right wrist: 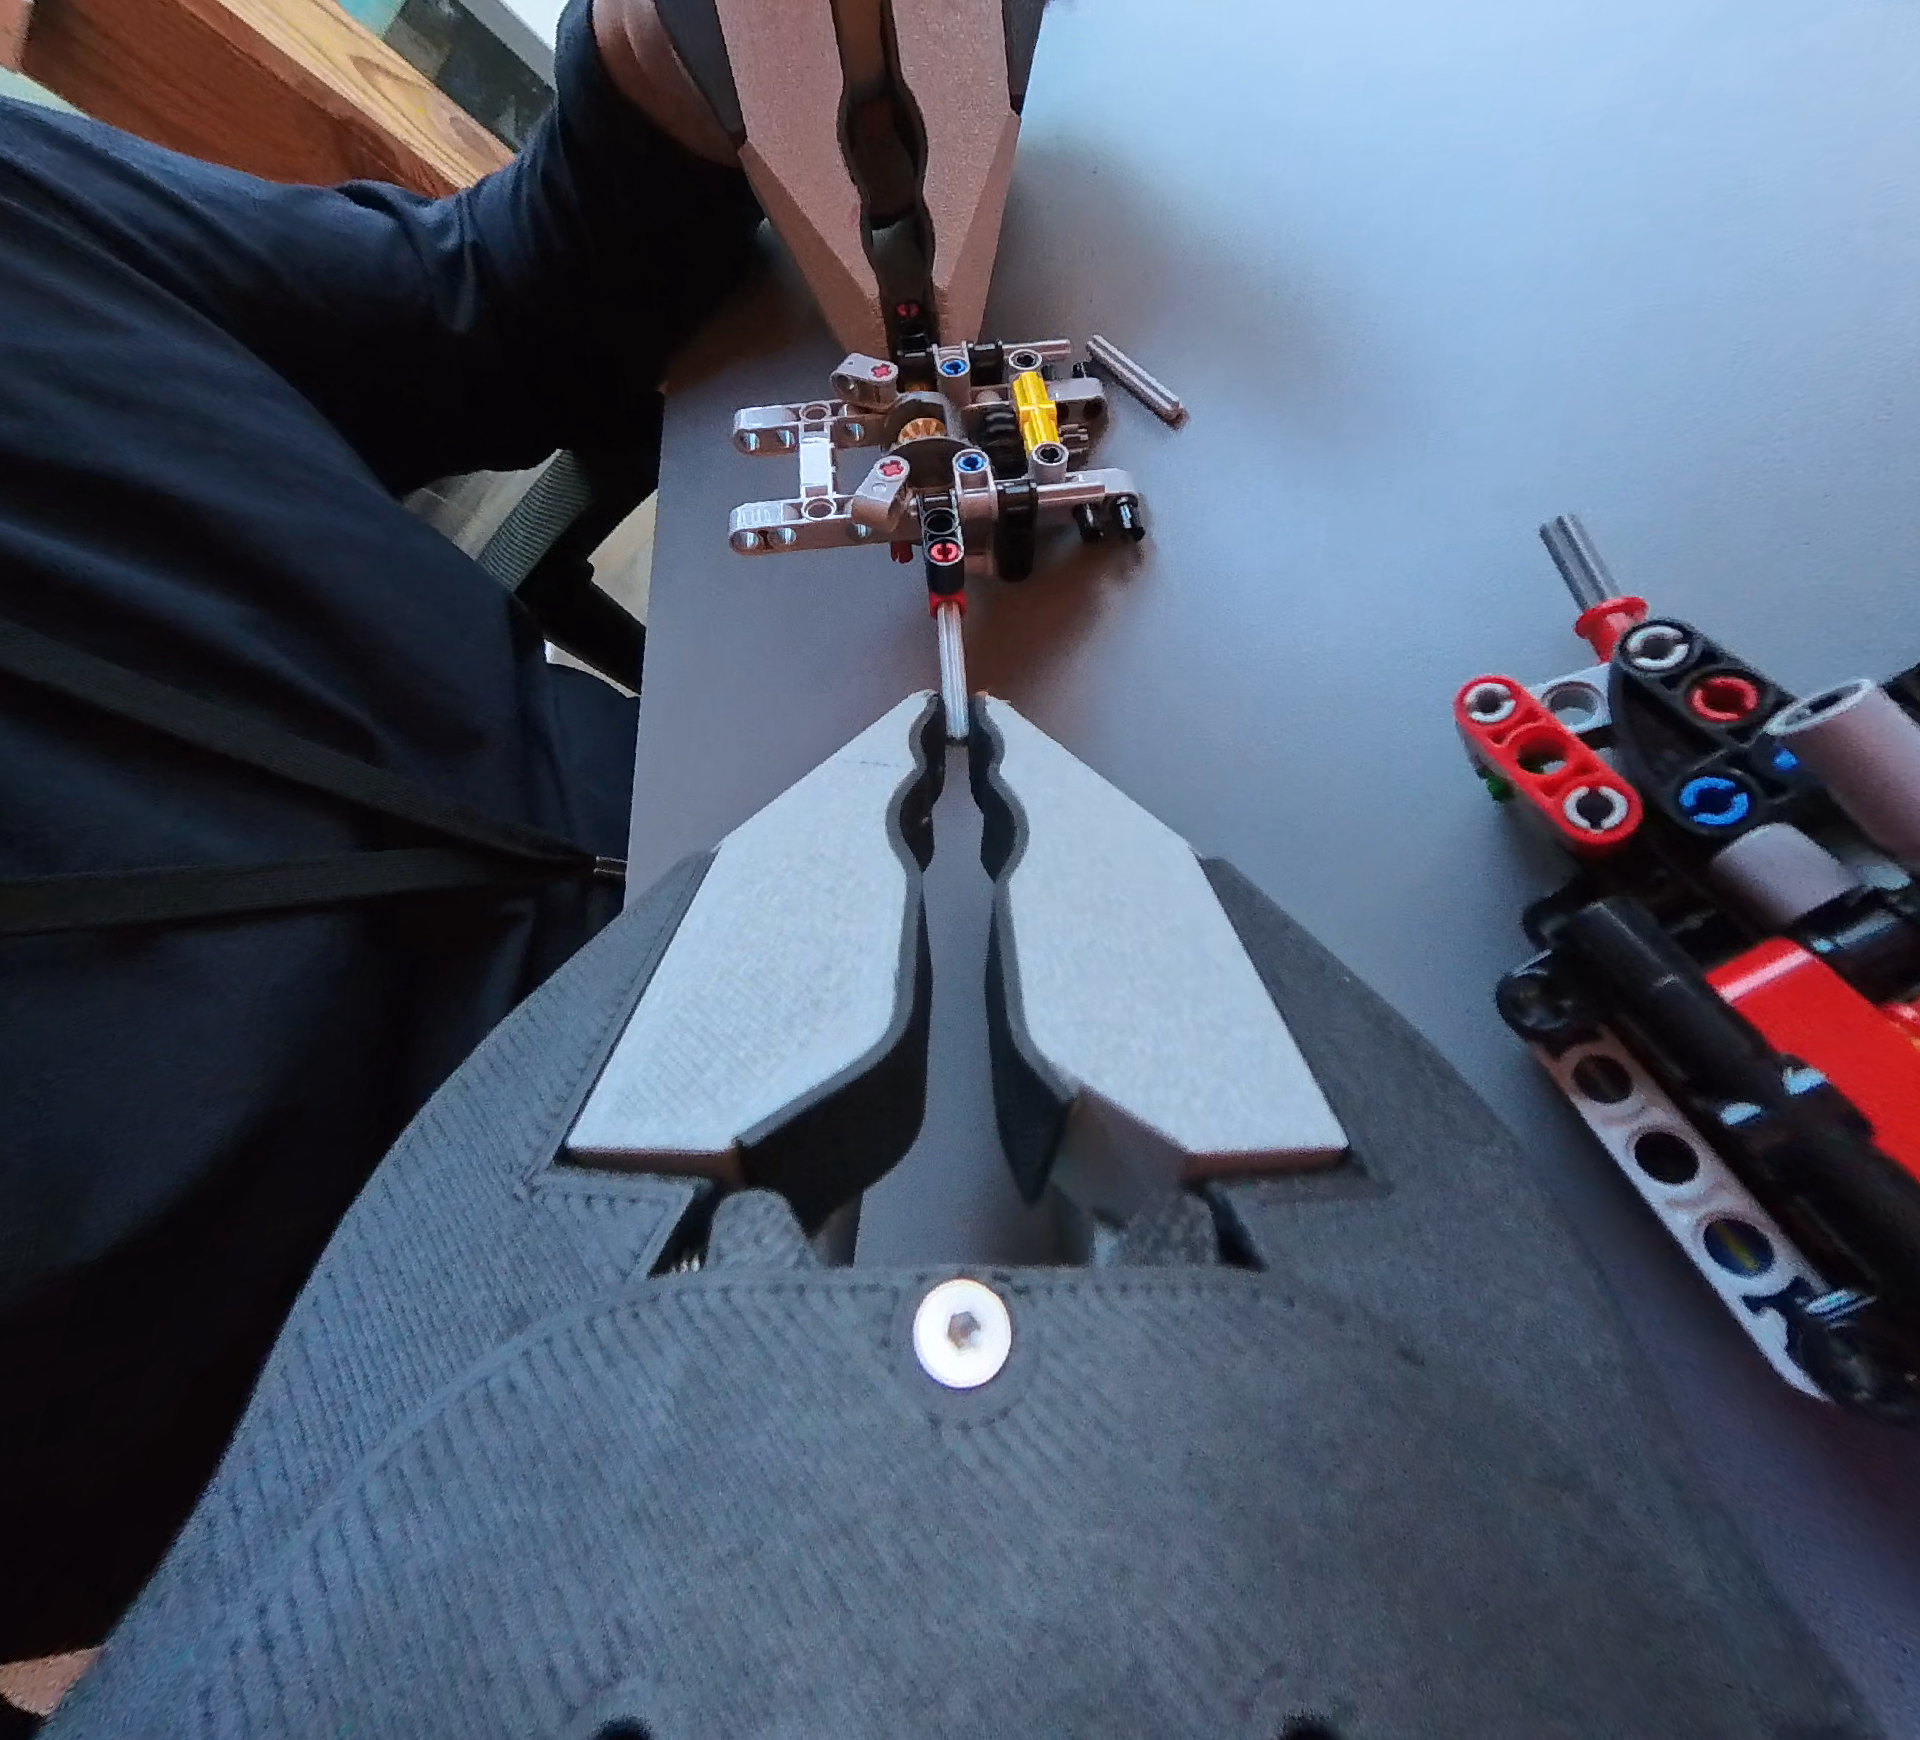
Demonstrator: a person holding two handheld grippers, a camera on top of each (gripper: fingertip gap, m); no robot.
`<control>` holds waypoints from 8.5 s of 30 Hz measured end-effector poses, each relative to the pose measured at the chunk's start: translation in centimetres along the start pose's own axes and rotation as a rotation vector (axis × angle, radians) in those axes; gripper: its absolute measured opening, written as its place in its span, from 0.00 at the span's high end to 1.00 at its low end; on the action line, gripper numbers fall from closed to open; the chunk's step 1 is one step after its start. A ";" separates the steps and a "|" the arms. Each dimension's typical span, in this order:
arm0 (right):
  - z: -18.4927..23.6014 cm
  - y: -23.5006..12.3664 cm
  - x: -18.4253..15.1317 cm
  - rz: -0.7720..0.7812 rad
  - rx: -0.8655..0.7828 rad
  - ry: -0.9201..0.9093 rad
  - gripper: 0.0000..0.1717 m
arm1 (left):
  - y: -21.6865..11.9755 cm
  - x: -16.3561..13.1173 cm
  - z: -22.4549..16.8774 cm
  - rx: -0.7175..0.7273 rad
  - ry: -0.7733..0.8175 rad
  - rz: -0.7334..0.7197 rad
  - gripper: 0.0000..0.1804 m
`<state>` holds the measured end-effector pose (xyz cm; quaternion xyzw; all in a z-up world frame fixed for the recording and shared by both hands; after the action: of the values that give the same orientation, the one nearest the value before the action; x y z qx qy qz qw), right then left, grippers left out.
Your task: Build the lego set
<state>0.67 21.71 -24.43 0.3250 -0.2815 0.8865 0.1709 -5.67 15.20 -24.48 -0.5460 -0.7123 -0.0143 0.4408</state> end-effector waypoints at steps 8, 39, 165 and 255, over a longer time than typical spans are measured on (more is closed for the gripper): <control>0.3 0.3 0.0 0.021 -0.065 -0.139 0.99 | -0.1 -0.1 0.0 -0.013 -0.021 -0.003 0.97; -0.3 1.8 -1.4 0.194 -0.350 -0.577 0.99 | 0.5 -0.7 -0.1 0.123 0.152 0.040 0.97; 0.7 2.3 2.7 -0.074 -0.184 -0.358 0.94 | 0.2 0.4 -0.5 -0.035 0.001 -0.064 0.97; 2.8 -2.6 9.1 -0.644 -0.204 -0.287 0.99 | -1.4 6.6 -3.1 0.170 0.269 -0.521 0.98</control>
<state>-3.37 23.09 -15.51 0.4993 -0.2729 0.6999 0.4318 -5.04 18.14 -17.70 -0.2995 -0.7622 -0.1394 0.5567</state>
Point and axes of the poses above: each gripper's, where its closed fingertips meet, y out along the fingers, x out of its top, z = x × y across the jaws, the point moved 1 cm from there along -y, back along the fingers, and after that the axes turned 2 degrees about -z, right-handed, at the moved point
